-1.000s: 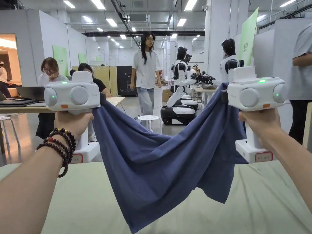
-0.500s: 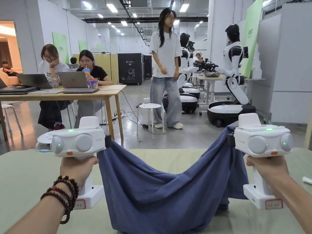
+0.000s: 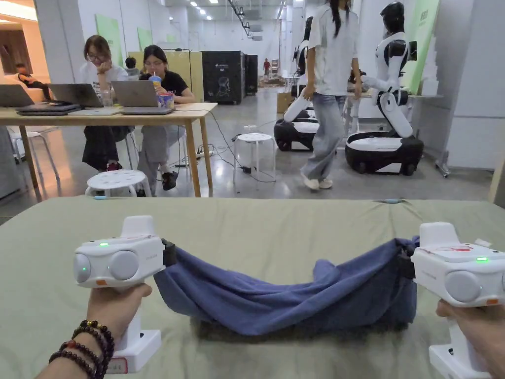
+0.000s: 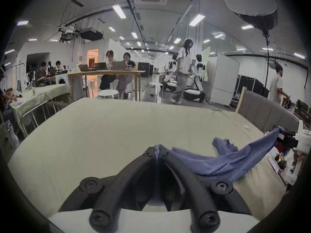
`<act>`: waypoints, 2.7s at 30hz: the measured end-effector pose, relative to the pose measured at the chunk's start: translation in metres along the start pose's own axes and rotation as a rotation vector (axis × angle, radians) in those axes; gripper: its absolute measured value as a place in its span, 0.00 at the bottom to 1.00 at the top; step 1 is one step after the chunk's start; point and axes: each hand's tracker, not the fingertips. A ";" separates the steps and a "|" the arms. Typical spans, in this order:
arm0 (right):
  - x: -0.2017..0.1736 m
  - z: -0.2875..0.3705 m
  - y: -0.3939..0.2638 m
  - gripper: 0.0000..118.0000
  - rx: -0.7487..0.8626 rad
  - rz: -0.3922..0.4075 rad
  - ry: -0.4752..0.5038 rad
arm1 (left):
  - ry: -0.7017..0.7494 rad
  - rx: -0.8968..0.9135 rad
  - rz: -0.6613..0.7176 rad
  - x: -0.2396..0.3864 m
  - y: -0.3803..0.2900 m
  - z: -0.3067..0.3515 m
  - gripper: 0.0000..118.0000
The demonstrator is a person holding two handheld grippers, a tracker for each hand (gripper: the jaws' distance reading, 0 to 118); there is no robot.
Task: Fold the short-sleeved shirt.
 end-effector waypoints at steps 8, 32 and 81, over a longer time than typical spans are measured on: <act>-0.014 0.070 -0.068 0.07 -0.122 0.094 0.035 | -0.051 -0.112 -0.068 -0.009 -0.084 0.065 0.01; 0.007 0.102 -0.119 0.96 -0.227 0.041 0.077 | -0.075 -0.194 -0.162 -0.027 -0.154 0.078 1.00; -0.045 0.063 -0.082 0.00 -0.187 0.043 0.068 | -0.050 -0.348 -0.136 -0.021 -0.165 0.055 0.01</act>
